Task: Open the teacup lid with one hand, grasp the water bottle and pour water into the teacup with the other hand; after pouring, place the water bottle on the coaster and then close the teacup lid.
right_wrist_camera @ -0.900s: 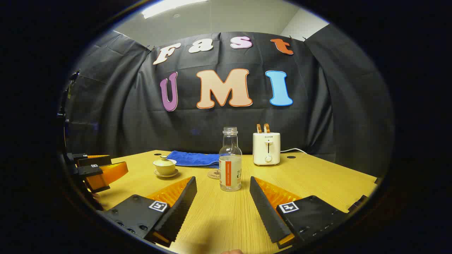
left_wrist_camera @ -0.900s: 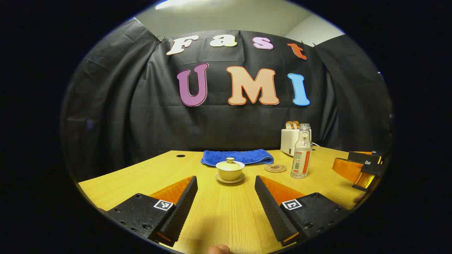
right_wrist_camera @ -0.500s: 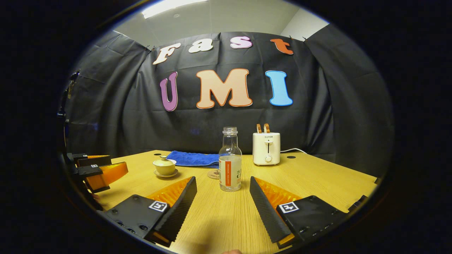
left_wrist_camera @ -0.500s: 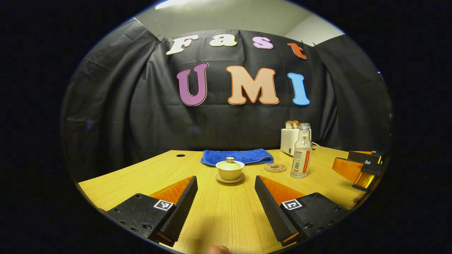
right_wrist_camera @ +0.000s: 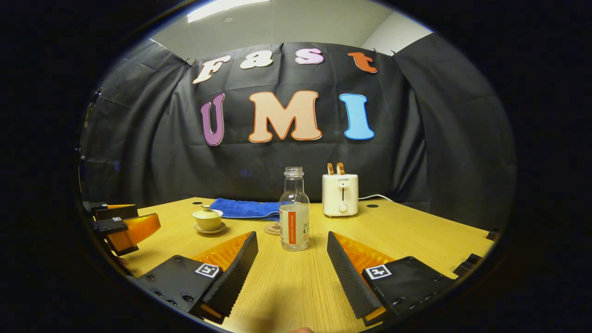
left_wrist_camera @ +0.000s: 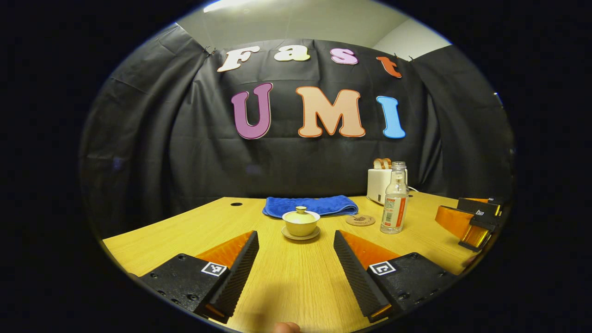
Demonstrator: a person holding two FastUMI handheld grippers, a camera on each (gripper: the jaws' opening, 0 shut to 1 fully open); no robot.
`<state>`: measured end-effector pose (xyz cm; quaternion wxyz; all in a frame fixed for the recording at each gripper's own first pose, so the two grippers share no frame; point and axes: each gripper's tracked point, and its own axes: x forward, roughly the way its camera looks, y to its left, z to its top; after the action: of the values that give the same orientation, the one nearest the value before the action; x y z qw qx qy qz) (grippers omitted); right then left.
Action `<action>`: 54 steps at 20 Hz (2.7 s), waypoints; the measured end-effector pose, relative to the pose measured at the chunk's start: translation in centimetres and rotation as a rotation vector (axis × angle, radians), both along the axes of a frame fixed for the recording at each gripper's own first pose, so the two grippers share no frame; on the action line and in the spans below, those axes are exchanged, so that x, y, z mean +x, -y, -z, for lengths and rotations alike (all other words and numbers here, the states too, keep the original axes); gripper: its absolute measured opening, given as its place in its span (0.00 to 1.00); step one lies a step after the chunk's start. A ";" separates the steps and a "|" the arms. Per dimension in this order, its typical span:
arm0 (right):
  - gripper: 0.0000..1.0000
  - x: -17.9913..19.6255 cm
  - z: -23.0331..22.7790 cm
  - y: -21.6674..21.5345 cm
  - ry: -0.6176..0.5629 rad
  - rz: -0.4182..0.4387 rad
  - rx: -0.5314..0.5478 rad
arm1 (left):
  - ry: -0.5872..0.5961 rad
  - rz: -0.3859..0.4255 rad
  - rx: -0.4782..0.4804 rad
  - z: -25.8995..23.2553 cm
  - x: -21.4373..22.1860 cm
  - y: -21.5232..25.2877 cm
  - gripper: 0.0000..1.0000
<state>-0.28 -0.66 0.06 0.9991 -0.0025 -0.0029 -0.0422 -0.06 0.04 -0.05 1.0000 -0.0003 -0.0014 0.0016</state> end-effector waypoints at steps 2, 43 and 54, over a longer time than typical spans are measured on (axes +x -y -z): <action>0.93 -0.1 0.0 -0.2 0.002 0.003 0.001 | 0.000 -0.001 0.000 0.0 -0.1 0.0 0.95; 0.97 1.6 -0.2 7.0 0.005 0.108 -0.002 | -0.164 -0.031 0.067 2.6 20.5 -0.2 0.96; 0.97 1.6 -0.1 7.3 0.005 0.116 -0.004 | -0.165 -0.019 0.097 2.4 21.3 0.0 0.75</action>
<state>1.35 -7.92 0.19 0.9950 -0.0044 -0.0051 -0.1001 21.28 0.09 -2.42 0.9955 0.0482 0.0812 0.0108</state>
